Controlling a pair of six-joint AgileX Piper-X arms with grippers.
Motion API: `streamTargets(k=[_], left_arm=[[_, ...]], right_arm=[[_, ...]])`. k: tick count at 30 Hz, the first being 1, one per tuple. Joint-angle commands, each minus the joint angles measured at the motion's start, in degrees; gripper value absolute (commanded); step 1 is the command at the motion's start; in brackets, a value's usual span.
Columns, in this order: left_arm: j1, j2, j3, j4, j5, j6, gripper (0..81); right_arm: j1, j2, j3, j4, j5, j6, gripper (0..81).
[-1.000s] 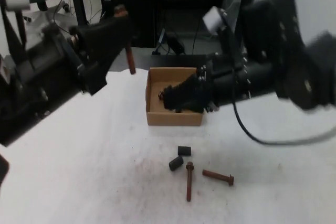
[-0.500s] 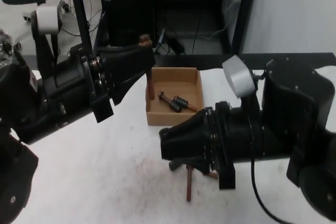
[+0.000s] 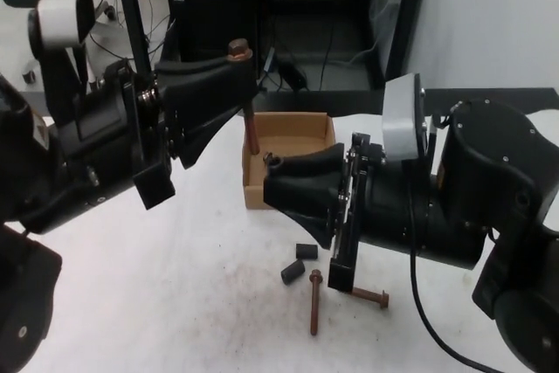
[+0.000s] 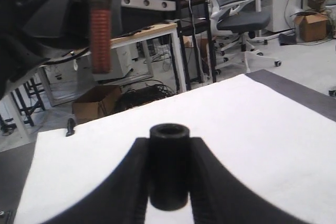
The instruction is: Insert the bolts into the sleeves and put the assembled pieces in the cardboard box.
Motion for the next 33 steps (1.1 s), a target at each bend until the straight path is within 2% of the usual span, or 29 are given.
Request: streamTargets(k=[1, 13, 33], left_arm=[[-0.25, -0.18, -0.05, -1.62, 0.80, -0.49, 0.0], [-0.25, -0.04, -0.05, -1.62, 0.80, 3.79, 0.0], [-0.25, -0.04, -0.05, -1.62, 1.67, 3.82, 0.0]], right_arm=[[0.11, -0.54, -0.16, -1.14, 1.13, -1.28, 0.8], [3.49, -0.54, -0.29, -4.84, 0.59, 0.49, 0.8], [3.49, -0.54, -0.29, -8.47, 0.39, 3.37, 0.8]])
